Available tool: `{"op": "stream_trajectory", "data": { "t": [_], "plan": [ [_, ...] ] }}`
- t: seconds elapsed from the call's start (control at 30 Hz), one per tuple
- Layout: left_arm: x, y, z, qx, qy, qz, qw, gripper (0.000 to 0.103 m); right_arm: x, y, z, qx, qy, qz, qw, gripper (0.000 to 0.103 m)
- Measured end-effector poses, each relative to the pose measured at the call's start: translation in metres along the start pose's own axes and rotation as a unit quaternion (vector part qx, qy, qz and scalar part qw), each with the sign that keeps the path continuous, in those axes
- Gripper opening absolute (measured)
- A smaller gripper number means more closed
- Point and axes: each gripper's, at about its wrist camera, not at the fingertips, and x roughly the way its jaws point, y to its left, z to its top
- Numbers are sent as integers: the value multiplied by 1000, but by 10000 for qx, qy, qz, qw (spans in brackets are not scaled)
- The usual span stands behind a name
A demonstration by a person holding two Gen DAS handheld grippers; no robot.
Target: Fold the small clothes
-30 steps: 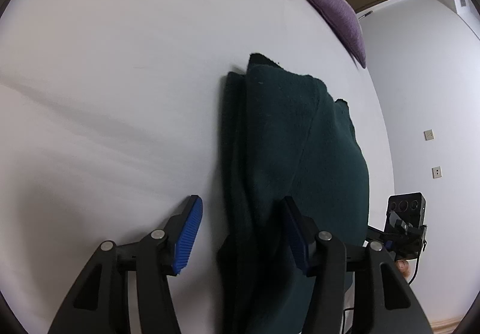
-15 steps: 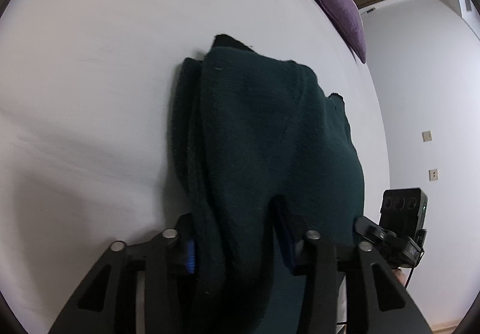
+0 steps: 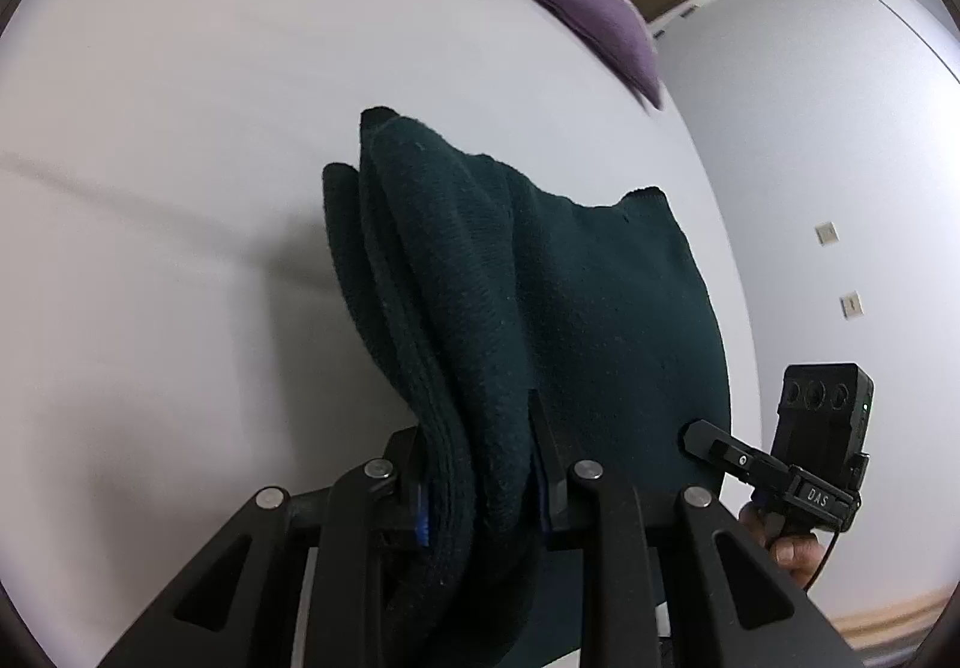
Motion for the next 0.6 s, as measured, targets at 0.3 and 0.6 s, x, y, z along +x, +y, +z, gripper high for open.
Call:
{"op": "stream_trajectory", "data": {
  "t": [0.3,0.6],
  "plan": [
    [-43,-35,-103,551,26,14,9985,25,-71,23,-100,-189,-133,68,9997,37],
    [-15,-53,-169,651,226,-31,9976,25,-104,-7,-174,133,-241,22,9996,37]
  ]
}}
